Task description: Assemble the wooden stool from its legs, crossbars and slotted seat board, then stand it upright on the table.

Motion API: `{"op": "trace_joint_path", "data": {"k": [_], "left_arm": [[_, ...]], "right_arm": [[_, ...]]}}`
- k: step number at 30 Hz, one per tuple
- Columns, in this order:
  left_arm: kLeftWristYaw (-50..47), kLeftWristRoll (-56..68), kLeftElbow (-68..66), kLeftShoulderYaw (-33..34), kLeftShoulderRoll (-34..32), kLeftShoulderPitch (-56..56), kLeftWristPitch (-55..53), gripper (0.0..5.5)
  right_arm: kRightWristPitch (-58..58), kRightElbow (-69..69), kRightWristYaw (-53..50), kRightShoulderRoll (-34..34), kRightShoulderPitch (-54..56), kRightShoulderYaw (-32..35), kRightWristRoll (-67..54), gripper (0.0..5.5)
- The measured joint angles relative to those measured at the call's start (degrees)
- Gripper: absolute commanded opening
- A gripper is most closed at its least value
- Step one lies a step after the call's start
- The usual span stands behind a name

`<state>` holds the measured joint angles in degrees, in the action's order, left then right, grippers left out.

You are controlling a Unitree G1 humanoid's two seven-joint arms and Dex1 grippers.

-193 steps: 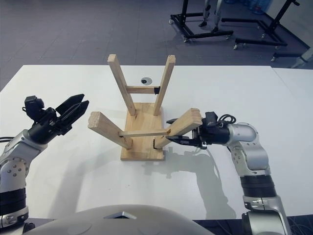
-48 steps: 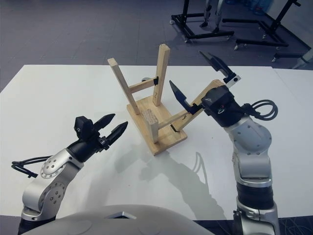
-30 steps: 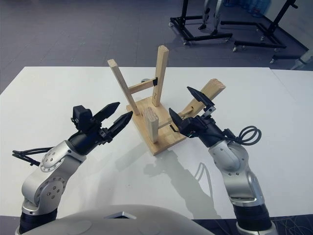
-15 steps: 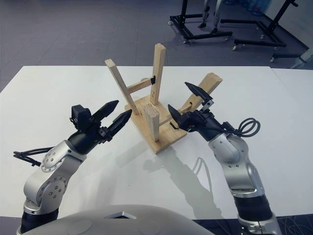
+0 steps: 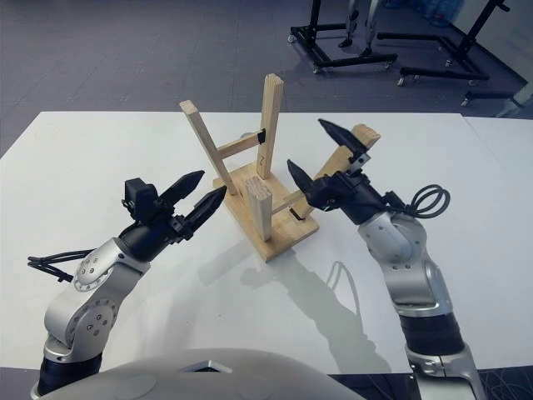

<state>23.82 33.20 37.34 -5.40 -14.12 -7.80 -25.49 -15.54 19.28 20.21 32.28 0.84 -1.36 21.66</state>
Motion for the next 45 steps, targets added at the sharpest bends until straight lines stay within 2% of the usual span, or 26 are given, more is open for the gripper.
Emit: {"op": "trace_joint_path", "data": {"k": [6, 10, 15, 19, 22, 26, 30, 36, 42, 45], "left_arm": [[0.53, 0.00, -0.30, -0.48, -0.05, 0.54, 0.12, 3.36], [0.59, 0.00, -0.60, -0.38, -0.07, 0.55, 0.54, 3.36], [1.37, 0.53, -0.58, 1.13, -0.62, -0.39, 1.26, 3.36], [4.05, 6.00, 2.11, 3.70, -2.20, -2.41, 1.10, 3.36], [6.69, 12.75, 5.39, 5.59, -4.31, -3.27, 0.36, 3.36], [6.40, 15.03, 6.37, 4.03, -5.10, -1.65, -1.68, 3.36], [5.00, 15.68, 5.83, 2.65, -4.93, 2.51, -2.99, 3.36], [4.64, 20.27, 4.16, 1.12, -4.24, 8.76, -5.35, 3.36], [4.70, 23.88, 4.14, 0.65, -6.54, 9.07, -9.08, 3.36], [4.60, 21.63, 3.44, 0.79, -8.68, 8.95, -9.46, 3.36]], "right_arm": [[1.13, -0.24, -0.01, 0.63, -0.35, -0.77, 0.70, 4.58], [1.01, -0.92, -0.83, -0.75, -0.07, -0.14, -2.91, 4.58], [0.56, -0.67, -2.93, -4.52, 11.41, 5.48, -16.75, 4.58], [-0.07, -3.45, -3.38, -4.85, 19.00, 10.34, -24.78, 4.58], [2.69, -10.66, -4.11, -3.96, 21.56, 15.85, -29.20, 4.58], [3.26, -25.77, -3.23, 0.67, 25.66, 21.57, -31.88, 4.58], [5.72, -32.27, 2.57, 1.20, 24.59, 21.44, -35.39, 4.58], [16.03, -27.14, 10.90, -1.57, 14.02, 21.45, -46.06, 4.58], [17.98, -27.63, 13.60, -2.95, 13.73, 18.91, -46.76, 4.58], [17.88, -27.69, 13.85, -3.77, 14.16, 18.52, -46.40, 4.58]]}}
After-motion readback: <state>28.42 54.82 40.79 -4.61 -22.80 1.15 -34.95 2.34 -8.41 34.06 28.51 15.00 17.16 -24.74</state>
